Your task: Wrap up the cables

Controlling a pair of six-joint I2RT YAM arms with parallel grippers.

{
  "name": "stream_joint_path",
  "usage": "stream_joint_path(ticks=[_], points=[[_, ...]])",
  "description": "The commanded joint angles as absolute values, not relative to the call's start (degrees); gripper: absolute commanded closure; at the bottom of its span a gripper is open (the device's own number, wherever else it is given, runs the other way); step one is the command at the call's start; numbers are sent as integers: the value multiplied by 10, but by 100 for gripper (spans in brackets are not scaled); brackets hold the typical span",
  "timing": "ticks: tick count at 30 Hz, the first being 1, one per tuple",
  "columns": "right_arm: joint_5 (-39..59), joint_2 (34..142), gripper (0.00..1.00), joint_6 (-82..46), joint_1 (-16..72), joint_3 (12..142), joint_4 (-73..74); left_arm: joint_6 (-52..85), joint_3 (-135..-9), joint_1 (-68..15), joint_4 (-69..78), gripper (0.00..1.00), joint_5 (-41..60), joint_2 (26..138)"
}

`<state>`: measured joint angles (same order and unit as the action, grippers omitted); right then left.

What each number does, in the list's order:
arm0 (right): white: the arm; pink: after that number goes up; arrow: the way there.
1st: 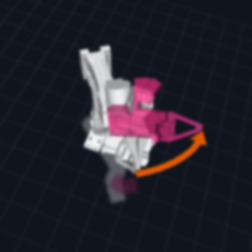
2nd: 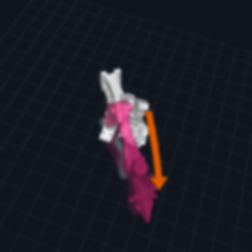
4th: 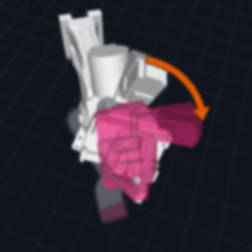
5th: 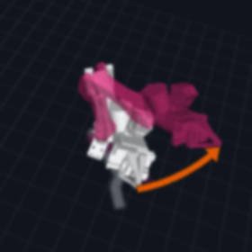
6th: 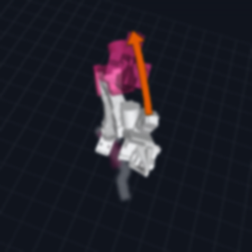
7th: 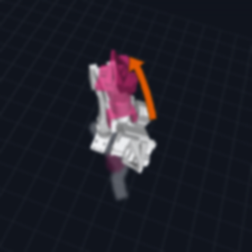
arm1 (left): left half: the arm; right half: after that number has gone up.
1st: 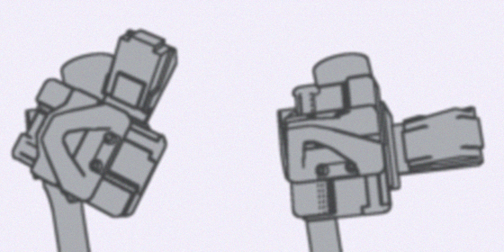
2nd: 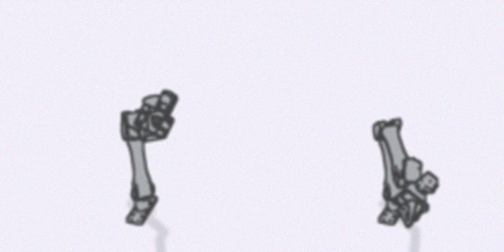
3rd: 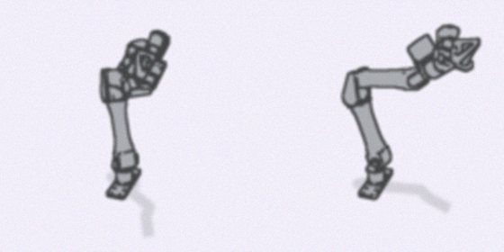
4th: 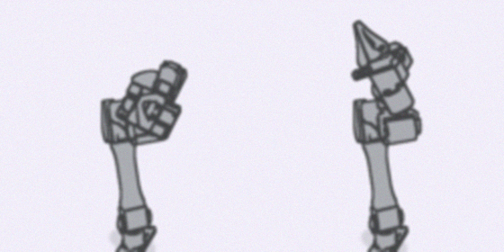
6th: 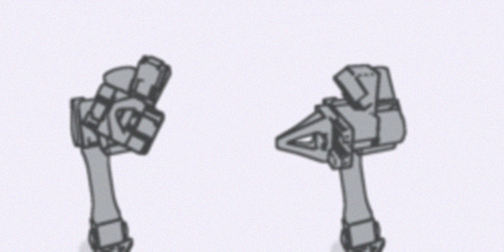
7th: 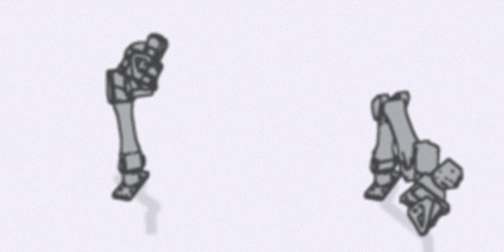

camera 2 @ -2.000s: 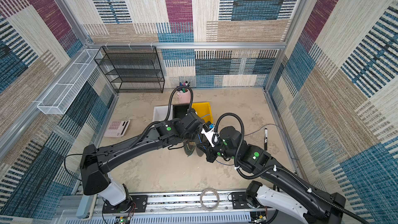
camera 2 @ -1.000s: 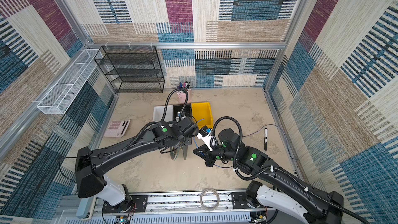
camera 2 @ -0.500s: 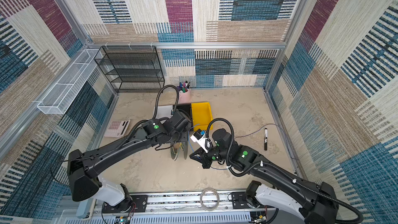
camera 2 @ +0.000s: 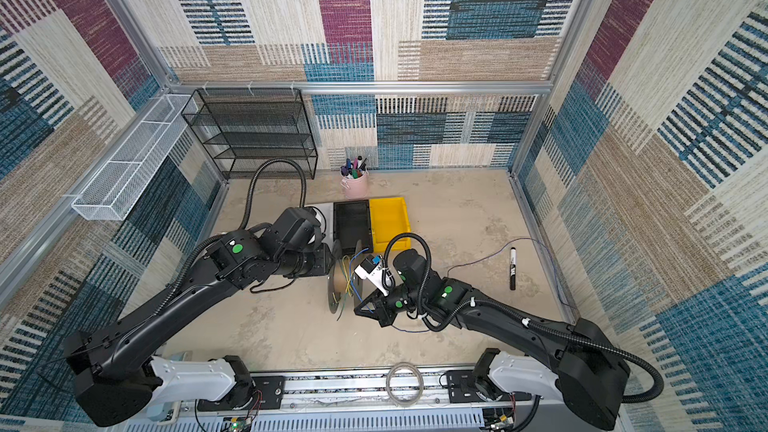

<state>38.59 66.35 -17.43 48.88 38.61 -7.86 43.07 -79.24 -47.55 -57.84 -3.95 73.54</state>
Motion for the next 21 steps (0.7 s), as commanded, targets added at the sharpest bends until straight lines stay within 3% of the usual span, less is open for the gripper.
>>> stream_joint_path(ticks=[1, 5, 10, 21], points=[[384, 671, 100, -186, 489, 397, -53, 399, -778, -475, -597, 59, -32, 731], [378, 689, 100, -190, 489, 405, -54, 388, -754, -475, -573, 56, -36, 731], [373, 709, 100, -189, 489, 418, -59, 382, -737, -475, -552, 69, -36, 751], [363, 745, 100, -176, 489, 445, -71, 404, -718, -475, -513, 76, -32, 766]])
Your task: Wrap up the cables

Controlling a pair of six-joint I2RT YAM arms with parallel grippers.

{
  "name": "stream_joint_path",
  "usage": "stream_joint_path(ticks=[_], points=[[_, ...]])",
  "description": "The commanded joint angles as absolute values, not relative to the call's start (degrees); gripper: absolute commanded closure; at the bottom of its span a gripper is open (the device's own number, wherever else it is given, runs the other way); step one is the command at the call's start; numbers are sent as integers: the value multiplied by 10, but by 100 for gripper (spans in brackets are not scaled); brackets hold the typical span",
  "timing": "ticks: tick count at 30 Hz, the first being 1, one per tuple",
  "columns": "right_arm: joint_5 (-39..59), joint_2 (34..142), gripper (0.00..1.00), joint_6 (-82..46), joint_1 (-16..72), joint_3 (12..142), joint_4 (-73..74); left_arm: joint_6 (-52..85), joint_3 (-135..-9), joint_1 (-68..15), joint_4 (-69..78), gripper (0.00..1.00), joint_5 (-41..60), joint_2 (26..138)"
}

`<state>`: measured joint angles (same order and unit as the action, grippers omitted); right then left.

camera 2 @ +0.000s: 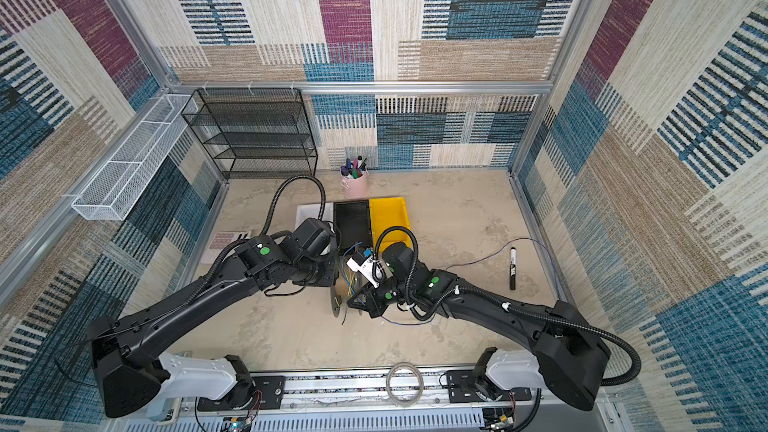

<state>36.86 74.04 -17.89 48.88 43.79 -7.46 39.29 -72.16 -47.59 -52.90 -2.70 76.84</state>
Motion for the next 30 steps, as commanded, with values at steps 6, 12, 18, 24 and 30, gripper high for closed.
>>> stream_joint_path(ticks=[6, 12, 18, 24, 30], points=[[353, 762, 100, -161, 489, 457, -83, 443, -680, -472, -470, 82, -35, 749], [346, 775, 100, -166, 489, 462, -95, 438, -694, -470, -489, 84, -45, 757], [334, 787, 100, -179, 489, 478, -119, 432, -703, -468, -505, 76, -46, 748], [338, 780, 100, -188, 489, 483, -124, 387, -731, -452, -534, 60, -55, 732], [345, 793, 100, -184, 489, 493, -122, 375, -731, -443, -522, 54, -46, 732]])
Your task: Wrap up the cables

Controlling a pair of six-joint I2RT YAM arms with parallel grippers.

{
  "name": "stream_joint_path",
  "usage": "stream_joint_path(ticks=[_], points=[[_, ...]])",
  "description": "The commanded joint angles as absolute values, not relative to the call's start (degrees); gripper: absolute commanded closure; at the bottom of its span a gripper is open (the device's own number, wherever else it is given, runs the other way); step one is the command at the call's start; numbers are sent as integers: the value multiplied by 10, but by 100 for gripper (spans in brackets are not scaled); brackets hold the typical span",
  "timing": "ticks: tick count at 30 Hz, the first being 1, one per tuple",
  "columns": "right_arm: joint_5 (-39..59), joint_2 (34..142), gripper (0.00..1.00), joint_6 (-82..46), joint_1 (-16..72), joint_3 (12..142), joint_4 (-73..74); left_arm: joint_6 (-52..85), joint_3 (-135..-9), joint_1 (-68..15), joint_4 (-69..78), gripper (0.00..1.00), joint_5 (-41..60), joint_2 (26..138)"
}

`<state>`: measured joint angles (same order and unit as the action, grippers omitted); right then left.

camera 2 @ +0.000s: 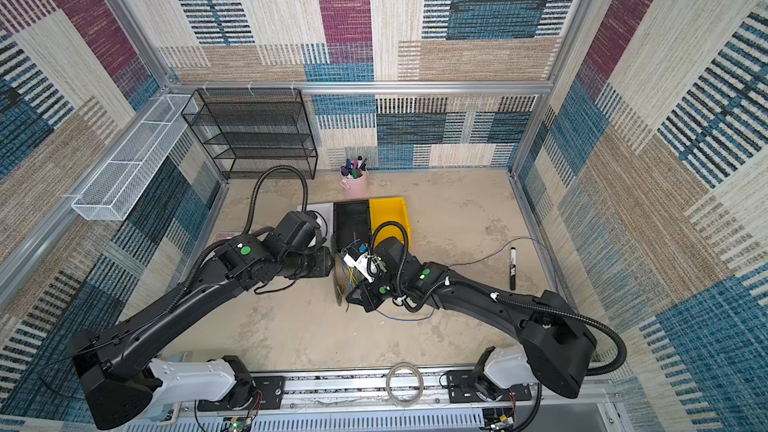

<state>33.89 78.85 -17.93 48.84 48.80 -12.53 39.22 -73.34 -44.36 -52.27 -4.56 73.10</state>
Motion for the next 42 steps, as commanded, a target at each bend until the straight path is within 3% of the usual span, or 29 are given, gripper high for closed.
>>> stream_joint_path(ticks=[1, 19, 42], points=[[349, 794, 100, -184, 490, 493, -120, 375, -727, -442, -514, 53, -39, 733], [383, 815, 100, -183, 493, 498, -108, 367, -704, -442, -434, 50, -43, 780], [387, 820, 100, -179, 493, 494, -100, 365, -703, -439, -448, 90, -60, 820]])
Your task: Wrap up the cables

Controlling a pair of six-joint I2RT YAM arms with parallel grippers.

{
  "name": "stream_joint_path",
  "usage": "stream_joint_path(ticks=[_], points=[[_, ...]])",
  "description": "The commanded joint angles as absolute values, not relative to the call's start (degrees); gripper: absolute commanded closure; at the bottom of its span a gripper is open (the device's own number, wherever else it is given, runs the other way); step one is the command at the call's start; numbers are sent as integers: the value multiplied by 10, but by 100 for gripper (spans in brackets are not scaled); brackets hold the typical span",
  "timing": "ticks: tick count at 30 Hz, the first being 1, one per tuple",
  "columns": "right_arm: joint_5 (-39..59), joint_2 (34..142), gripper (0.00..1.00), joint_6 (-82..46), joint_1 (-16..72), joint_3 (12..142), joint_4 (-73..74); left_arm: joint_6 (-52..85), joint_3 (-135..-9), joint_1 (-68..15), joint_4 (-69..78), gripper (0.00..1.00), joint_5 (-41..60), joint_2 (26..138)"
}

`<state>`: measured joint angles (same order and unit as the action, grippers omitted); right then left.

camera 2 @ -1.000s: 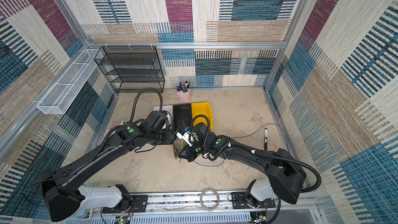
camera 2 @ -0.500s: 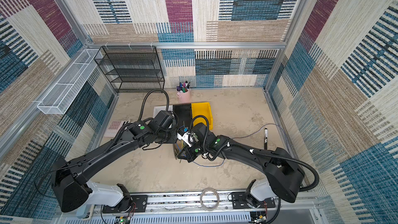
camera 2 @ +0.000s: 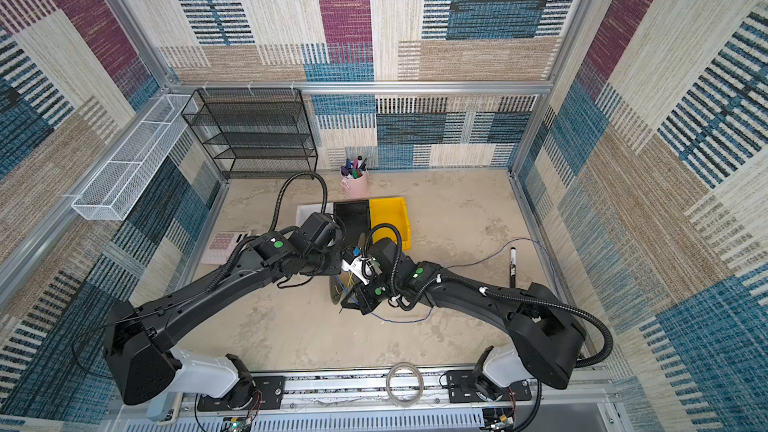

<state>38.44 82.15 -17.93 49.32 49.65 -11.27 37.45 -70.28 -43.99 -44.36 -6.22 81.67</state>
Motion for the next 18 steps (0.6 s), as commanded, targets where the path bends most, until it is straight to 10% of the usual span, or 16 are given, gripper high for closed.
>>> stream_joint_path(ticks=[1, 10, 18], points=[[388, 820, 100, -179, 492, 493, -99, 364, -704, -439, -448, 91, -59, 822], [394, 819, 99, -182, 493, 486, -90, 364, -711, -439, -461, 100, -57, 830], [410, 779, 53, -169, 493, 463, -88, 365, -689, -429, -445, 100, -40, 786]])
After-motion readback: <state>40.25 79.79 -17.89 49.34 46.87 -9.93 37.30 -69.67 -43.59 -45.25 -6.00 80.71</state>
